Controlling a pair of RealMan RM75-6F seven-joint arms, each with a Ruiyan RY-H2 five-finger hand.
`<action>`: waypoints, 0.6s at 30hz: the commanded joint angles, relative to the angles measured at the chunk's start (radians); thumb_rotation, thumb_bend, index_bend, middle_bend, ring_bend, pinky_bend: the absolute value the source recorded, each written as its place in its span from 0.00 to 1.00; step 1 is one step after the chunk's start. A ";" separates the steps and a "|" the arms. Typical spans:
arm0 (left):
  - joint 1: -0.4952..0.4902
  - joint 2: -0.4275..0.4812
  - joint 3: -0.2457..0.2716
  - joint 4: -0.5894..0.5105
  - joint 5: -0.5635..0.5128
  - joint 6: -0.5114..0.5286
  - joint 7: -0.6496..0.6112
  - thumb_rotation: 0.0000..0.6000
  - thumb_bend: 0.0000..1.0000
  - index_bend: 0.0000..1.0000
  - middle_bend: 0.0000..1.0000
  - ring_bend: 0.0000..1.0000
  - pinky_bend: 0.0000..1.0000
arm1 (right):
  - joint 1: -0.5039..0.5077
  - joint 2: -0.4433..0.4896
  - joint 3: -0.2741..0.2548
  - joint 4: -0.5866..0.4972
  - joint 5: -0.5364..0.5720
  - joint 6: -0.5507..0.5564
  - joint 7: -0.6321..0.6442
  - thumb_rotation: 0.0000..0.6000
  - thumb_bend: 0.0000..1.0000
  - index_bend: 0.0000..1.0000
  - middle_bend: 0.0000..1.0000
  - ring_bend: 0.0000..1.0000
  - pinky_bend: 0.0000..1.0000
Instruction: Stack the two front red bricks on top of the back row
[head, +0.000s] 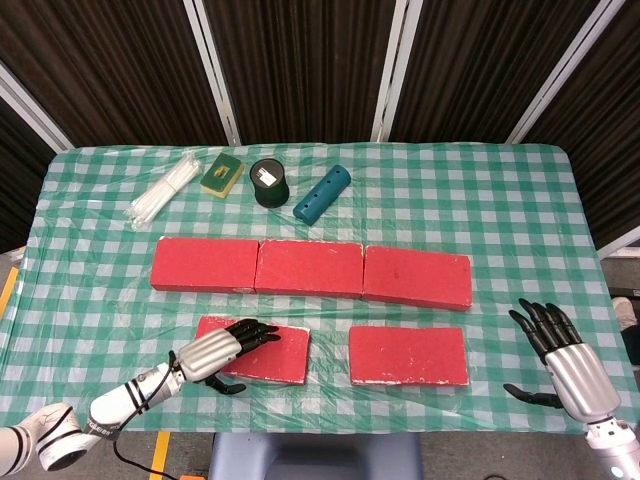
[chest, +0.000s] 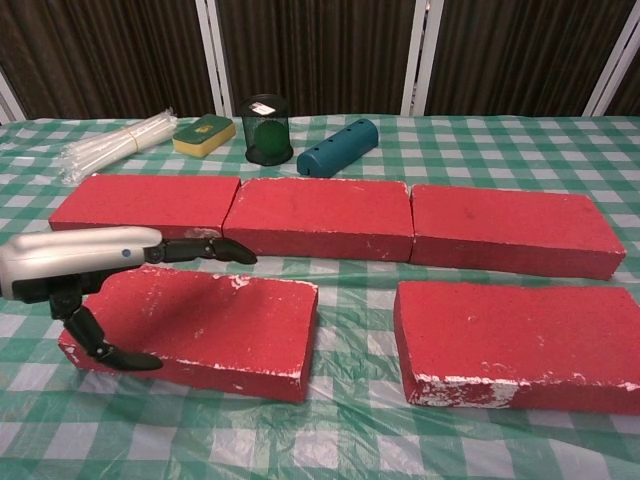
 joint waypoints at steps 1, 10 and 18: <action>-0.020 -0.012 0.000 0.010 -0.025 -0.034 0.012 1.00 0.28 0.00 0.00 0.00 0.00 | 0.001 0.002 0.000 -0.002 0.000 -0.001 0.001 0.94 0.08 0.00 0.00 0.00 0.00; -0.045 -0.012 0.012 0.025 -0.058 -0.063 0.005 1.00 0.28 0.00 0.00 0.00 0.00 | 0.000 0.007 -0.002 -0.005 0.001 -0.003 0.008 0.94 0.08 0.00 0.00 0.00 0.00; -0.065 -0.013 0.029 0.031 -0.070 -0.081 0.000 1.00 0.28 0.00 0.00 0.00 0.00 | 0.001 0.005 -0.005 -0.008 -0.003 -0.009 -0.004 0.94 0.08 0.00 0.00 0.00 0.00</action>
